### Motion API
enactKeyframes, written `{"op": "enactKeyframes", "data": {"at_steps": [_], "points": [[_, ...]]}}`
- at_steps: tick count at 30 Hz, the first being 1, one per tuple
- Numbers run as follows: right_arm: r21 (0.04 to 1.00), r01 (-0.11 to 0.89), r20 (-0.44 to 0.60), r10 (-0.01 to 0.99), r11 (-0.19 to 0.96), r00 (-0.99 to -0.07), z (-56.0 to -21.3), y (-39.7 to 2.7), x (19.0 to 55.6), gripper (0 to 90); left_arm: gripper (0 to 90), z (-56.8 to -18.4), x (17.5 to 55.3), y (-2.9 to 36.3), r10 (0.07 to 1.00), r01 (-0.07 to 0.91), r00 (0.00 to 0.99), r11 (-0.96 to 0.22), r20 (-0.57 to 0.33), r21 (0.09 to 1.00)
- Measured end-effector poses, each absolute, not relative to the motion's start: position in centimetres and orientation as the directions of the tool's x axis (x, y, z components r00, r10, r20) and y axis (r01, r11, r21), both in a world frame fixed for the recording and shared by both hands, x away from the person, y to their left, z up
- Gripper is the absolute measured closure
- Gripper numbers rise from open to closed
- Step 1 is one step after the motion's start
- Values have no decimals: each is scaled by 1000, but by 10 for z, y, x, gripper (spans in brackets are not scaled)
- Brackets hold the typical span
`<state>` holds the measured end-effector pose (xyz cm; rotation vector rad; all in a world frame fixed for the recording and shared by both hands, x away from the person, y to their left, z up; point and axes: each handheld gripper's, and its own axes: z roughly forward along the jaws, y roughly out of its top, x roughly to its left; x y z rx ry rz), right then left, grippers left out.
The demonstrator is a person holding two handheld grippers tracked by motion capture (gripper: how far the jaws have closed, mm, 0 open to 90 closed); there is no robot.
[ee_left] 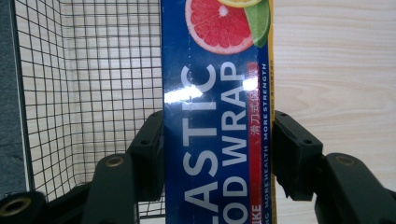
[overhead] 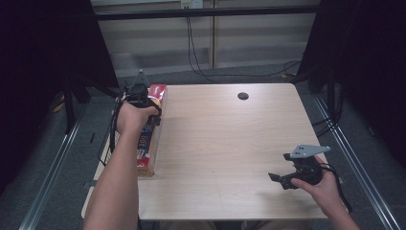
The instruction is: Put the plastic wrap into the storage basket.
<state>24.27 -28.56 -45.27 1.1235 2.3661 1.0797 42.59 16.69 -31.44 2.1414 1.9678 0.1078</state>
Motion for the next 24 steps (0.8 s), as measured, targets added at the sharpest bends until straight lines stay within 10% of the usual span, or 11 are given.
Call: {"op": "enactKeyframes", "data": {"at_steps": [24], "points": [[742,529,41,758,413,-651,-453,-285,243,65,443,-317,425,190,994,978,30,-8,-107,207]]}}
